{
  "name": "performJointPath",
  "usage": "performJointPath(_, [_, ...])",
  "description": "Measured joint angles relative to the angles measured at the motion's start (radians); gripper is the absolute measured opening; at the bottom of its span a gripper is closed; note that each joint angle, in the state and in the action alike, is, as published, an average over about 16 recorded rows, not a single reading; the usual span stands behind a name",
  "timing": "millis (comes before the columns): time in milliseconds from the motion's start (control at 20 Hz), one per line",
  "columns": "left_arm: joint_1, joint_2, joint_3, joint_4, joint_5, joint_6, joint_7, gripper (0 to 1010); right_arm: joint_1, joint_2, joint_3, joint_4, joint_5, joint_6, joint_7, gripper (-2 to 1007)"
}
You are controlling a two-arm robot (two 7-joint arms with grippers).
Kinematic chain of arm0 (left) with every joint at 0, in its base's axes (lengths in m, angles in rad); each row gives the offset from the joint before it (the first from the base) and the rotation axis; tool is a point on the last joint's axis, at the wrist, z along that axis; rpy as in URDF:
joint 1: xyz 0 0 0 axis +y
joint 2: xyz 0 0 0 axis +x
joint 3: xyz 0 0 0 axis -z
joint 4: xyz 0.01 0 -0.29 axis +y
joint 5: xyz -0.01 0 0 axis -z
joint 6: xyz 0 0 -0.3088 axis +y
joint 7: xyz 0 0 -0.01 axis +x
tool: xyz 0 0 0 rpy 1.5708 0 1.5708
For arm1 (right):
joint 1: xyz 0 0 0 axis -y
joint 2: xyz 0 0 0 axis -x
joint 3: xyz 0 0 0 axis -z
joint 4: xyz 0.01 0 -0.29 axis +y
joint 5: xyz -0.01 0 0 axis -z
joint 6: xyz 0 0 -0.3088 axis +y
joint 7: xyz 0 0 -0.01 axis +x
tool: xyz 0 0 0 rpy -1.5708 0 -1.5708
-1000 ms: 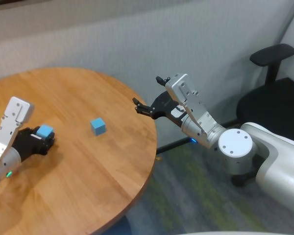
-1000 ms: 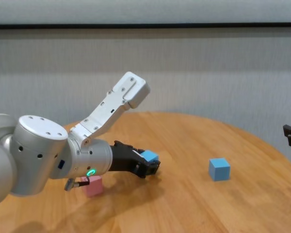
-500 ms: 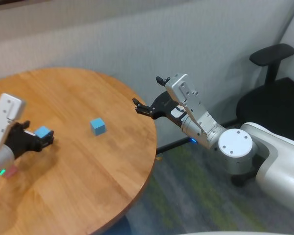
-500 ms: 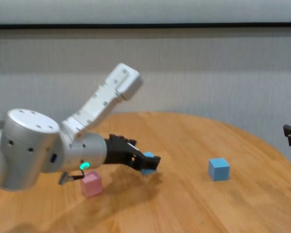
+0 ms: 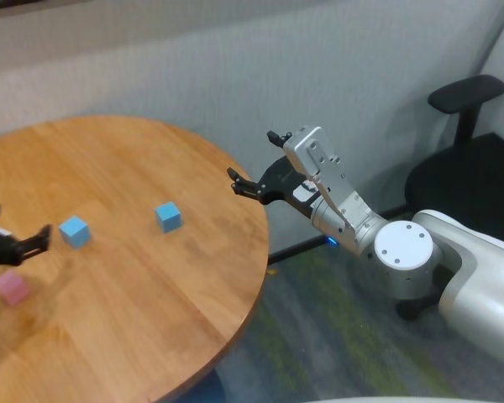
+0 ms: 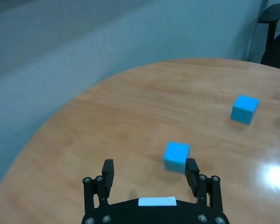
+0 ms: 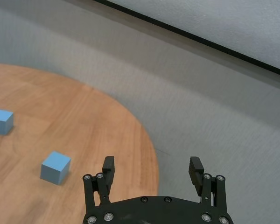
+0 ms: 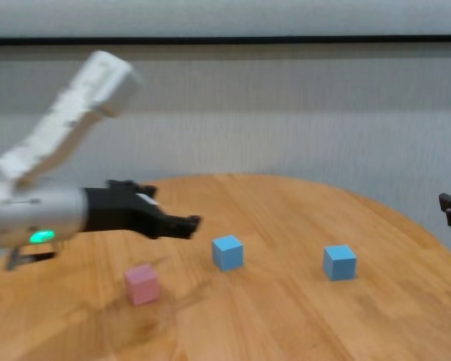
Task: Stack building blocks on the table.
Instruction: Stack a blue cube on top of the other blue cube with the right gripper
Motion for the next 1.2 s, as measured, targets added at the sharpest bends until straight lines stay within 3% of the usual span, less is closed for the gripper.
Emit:
performJointPath(300, [0.092,0.109,-0.045,-0.146,-0.057,0.0,-0.032,1002,0.0,0.0,0.0,0.0,0.0,0.0,0.0,1005])
performJointPath(550, [0.138,0.167,-0.069,-0.206,-0.086,-0.008,-0.044,1002,0.0,0.0,0.0,0.0,0.0,0.0,0.0,1005])
performJointPath(850, [0.16,0.194,-0.079,-0.23,-0.099,-0.013,-0.048,1002,0.001,-0.004,0.0,-0.003,0.003,0.004,0.01,1005])
performJointPath(1200, [0.158,0.193,-0.078,-0.228,-0.099,-0.013,-0.049,1002,0.002,-0.033,0.01,-0.02,0.036,0.025,0.039,1005])
